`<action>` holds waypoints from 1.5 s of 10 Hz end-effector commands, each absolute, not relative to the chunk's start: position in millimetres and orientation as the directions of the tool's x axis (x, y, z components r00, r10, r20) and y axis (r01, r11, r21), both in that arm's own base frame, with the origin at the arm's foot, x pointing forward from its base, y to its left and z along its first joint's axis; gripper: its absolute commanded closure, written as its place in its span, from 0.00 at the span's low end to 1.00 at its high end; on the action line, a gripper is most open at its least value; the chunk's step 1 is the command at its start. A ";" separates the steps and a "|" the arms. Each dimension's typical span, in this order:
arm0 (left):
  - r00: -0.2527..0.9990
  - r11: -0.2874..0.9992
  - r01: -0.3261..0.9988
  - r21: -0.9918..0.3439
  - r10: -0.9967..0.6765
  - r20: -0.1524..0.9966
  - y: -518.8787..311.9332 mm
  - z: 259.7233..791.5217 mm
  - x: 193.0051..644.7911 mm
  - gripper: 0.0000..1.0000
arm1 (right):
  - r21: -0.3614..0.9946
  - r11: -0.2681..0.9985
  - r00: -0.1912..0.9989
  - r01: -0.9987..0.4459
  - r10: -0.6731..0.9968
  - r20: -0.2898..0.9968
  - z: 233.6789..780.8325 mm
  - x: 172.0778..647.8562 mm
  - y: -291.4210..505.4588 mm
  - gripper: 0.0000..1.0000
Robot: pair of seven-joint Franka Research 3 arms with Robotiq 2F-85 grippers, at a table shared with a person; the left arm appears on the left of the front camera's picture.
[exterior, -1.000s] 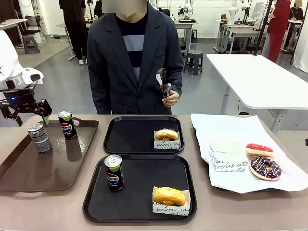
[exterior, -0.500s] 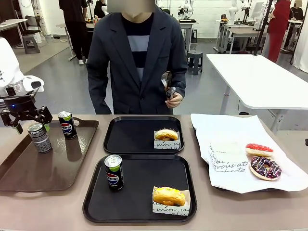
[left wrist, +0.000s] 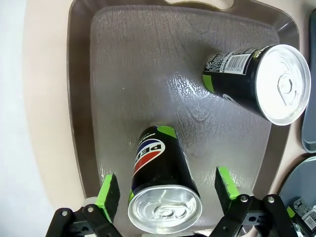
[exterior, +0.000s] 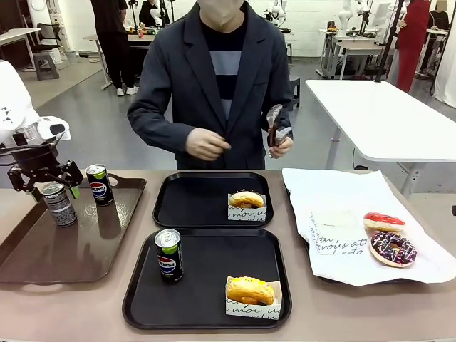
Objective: Set up donuts and drinks on trays.
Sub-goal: Pick up one Pepsi coke from the Handle tray and place it on the Flat Tray without a Pepsi coke.
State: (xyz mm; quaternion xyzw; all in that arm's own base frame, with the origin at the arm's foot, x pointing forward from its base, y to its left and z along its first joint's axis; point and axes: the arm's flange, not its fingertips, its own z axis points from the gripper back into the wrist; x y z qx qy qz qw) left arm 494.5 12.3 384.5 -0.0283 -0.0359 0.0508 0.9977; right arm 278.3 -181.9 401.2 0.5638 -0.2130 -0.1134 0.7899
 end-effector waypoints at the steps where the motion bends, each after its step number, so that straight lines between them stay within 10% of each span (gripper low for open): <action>1: 0.993 0.994 -0.084 -0.076 0.089 0.074 12.7 381.1 500.7 0.00 | 0.941 0.331 0.883 -0.070 -0.419 0.213 401.1 278.5 -182.3 0.00; 5: 0.994 0.993 -0.096 -0.071 0.099 0.047 12.1 377.4 499.4 0.04 | 0.941 0.331 0.883 -0.070 -0.419 0.213 401.1 278.5 -182.3 0.00; 6: 0.994 0.993 -0.100 -0.068 0.103 0.045 11.8 377.8 500.3 0.54 | 0.941 0.331 0.883 -0.070 -0.419 0.213 401.1 278.5 -182.3 0.00; 7: 0.993 0.992 -0.106 -0.066 0.109 0.040 11.8 378.6 499.6 0.58 | 0.941 0.331 0.883 -0.070 -0.419 0.213 401.1 278.5 -182.3 0.00; 8: 0.993 0.992 -0.111 -0.062 0.113 0.035 12.0 379.5 498.4 1.00 | 0.941 0.331 0.883 -0.070 -0.419 0.213 401.1 278.5 -182.3 0.00; 10: 0.992 0.991 -0.123 -0.051 0.125 0.025 12.6 380.9 498.2 1.00 | 0.941 0.331 0.883 -0.070 -0.419 0.213 401.1 278.5 -182.3 0.00; 11: 0.992 0.991 -0.125 -0.047 0.127 0.020 12.6 381.8 498.7 0.76 | 0.941 0.331 0.883 -0.070 -0.419 0.213 401.1 278.5 -182.3 0.00; 13: 0.994 0.994 -0.106 -0.036 0.106 0.006 11.2 388.7 494.5 1.00 | 0.941 0.331 0.883 -0.070 -0.419 0.213 401.1 278.5 -182.3 0.00; 15: 0.997 0.998 -0.070 0.003 0.070 -0.026 3.6 417.9 474.4 1.00 | 0.941 0.331 0.883 -0.070 -0.419 0.213 401.1 278.5 -182.3 0.00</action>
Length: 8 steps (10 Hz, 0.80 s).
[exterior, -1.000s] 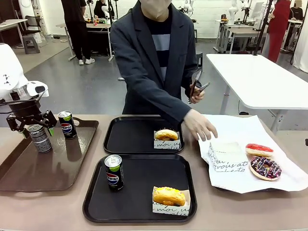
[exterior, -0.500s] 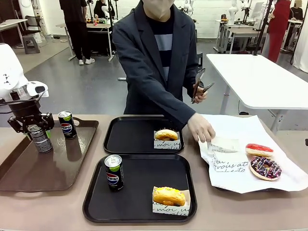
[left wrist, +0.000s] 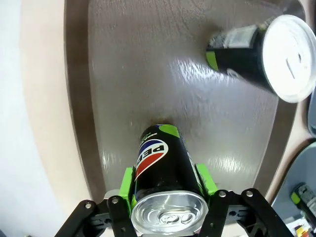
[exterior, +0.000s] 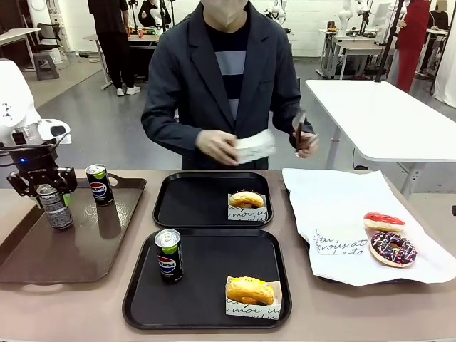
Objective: Set up donuts and drinks on trays.
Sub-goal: Pick up one Pepsi coke from the Handle tray and place it on the Flat Tray without a Pepsi coke.
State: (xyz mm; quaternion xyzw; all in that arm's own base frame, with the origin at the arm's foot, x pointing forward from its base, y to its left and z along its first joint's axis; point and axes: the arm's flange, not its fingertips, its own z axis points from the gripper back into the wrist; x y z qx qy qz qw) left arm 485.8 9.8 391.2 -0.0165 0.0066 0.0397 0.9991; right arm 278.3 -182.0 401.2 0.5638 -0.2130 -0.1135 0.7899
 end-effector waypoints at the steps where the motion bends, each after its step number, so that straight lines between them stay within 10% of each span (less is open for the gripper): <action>1: 0.999 0.999 -0.038 -0.001 0.038 -0.033 -1.9 444.7 454.2 1.00 | 0.941 0.331 0.883 -0.070 -0.419 0.213 401.1 278.5 -182.3 0.00; 8: 1.000 1.000 0.012 -0.011 -0.013 -0.014 -14.1 517.8 381.7 1.00 | 0.941 0.331 0.883 -0.070 -0.419 0.213 401.1 278.5 -182.3 0.00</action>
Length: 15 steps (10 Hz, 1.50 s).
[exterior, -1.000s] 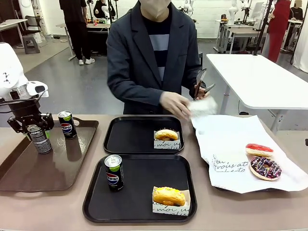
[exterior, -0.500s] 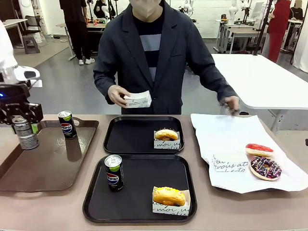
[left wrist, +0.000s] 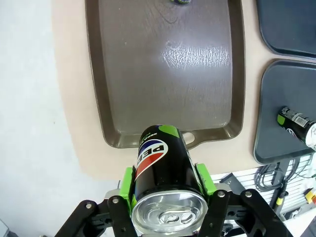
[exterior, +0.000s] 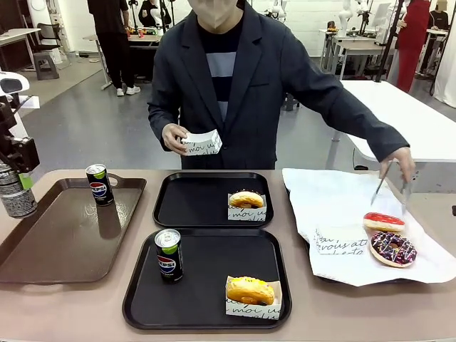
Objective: Set up donuts and drinks on trays.
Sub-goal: Pick up one Pepsi coke from the Handle tray and place it on the Flat Tray without a Pepsi coke.
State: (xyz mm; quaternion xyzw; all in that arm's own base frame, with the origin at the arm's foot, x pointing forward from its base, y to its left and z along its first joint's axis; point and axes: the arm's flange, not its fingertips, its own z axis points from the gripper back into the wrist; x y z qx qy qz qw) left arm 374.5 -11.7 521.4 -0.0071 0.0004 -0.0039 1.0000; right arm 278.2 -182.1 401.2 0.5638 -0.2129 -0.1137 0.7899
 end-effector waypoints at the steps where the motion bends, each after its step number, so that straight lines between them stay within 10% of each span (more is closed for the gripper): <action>1: 1.000 1.000 0.012 -0.011 -0.013 -0.014 -14.1 517.8 381.7 1.00 | 0.941 0.331 0.883 -0.070 -0.419 0.213 401.1 278.5 -182.3 0.00; 3: 1.000 1.000 0.012 -0.011 -0.013 -0.014 -14.1 517.8 381.7 1.00 | 0.941 0.331 0.883 -0.070 -0.419 0.213 401.1 278.5 -182.3 0.00; 4: 1.000 1.000 0.009 -0.013 -0.009 -0.018 -12.4 515.0 377.7 0.41 | 0.941 0.331 0.883 -0.070 -0.419 0.213 401.1 278.5 -182.3 0.00; 15: 0.939 0.942 0.334 -0.020 -0.331 0.098 -237.4 482.1 460.5 0.41 | 0.941 0.331 0.883 -0.070 -0.419 0.213 401.1 278.5 -182.3 0.00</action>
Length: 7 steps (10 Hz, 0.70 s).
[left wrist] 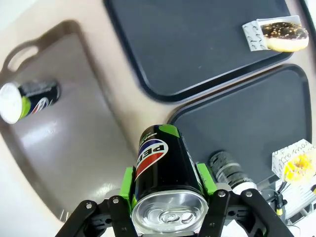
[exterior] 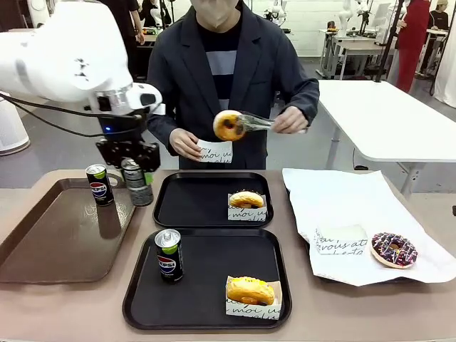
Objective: Set up donuts and drinks on trays.
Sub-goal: Pick up one Pepsi coke from the Handle tray and place it on the Flat Tray without a Pepsi coke.
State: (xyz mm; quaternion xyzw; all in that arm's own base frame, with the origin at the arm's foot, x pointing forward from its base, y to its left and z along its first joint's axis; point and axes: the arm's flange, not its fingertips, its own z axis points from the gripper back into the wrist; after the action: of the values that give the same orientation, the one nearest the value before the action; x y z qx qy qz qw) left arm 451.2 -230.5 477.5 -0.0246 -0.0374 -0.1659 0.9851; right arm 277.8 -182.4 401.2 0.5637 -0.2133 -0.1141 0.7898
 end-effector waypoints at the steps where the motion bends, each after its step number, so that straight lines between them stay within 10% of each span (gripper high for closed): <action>1: 0.926 0.931 0.365 -0.009 -0.362 0.104 -249.8 473.1 466.8 0.41 | 0.941 0.331 0.883 -0.070 -0.419 0.213 401.1 278.5 -182.3 0.00; 7: 0.902 0.903 0.429 -0.036 -0.430 -0.044 -218.0 463.7 474.5 0.41 | 0.941 0.331 0.883 -0.070 -0.419 0.213 401.1 278.5 -182.3 0.00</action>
State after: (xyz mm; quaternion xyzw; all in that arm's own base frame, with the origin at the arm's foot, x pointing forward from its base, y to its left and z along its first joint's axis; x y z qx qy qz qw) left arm 486.5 -240.1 439.7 -0.0023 0.0095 -0.2061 0.9785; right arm 277.8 -182.4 401.2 0.5638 -0.2133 -0.1141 0.7897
